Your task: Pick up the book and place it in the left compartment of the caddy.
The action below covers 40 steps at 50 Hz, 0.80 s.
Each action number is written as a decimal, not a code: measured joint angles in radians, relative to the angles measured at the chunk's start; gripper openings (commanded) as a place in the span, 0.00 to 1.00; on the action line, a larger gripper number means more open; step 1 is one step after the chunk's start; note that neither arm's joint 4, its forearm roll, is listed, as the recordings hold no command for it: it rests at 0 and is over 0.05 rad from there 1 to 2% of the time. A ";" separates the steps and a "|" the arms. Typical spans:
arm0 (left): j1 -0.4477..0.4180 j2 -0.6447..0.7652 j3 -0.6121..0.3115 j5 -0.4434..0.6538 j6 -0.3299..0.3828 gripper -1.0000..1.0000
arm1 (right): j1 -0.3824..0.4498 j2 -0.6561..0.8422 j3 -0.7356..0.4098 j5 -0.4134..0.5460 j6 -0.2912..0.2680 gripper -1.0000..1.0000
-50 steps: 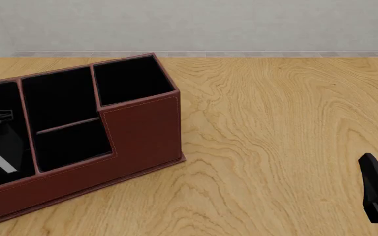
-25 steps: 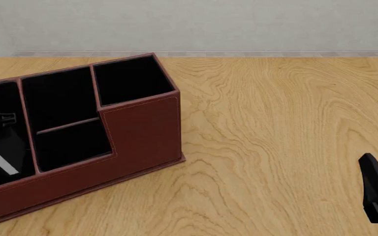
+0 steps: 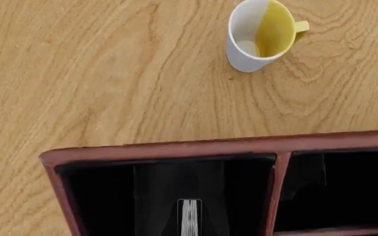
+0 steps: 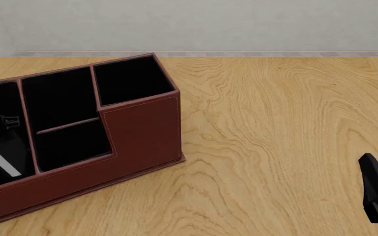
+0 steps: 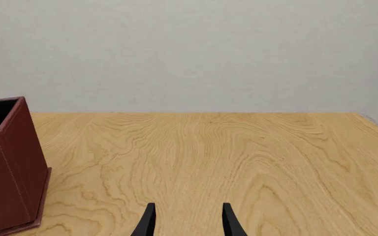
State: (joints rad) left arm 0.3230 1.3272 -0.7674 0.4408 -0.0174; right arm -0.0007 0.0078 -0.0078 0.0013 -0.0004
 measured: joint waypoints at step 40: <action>0.001 0.056 0.013 -0.057 0.000 0.00 | 0.000 0.000 0.000 0.000 0.000 1.00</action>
State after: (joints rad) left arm 0.3245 1.3836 -0.7542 0.3839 -0.0177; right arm -0.0007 0.0077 -0.0078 0.0013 -0.0004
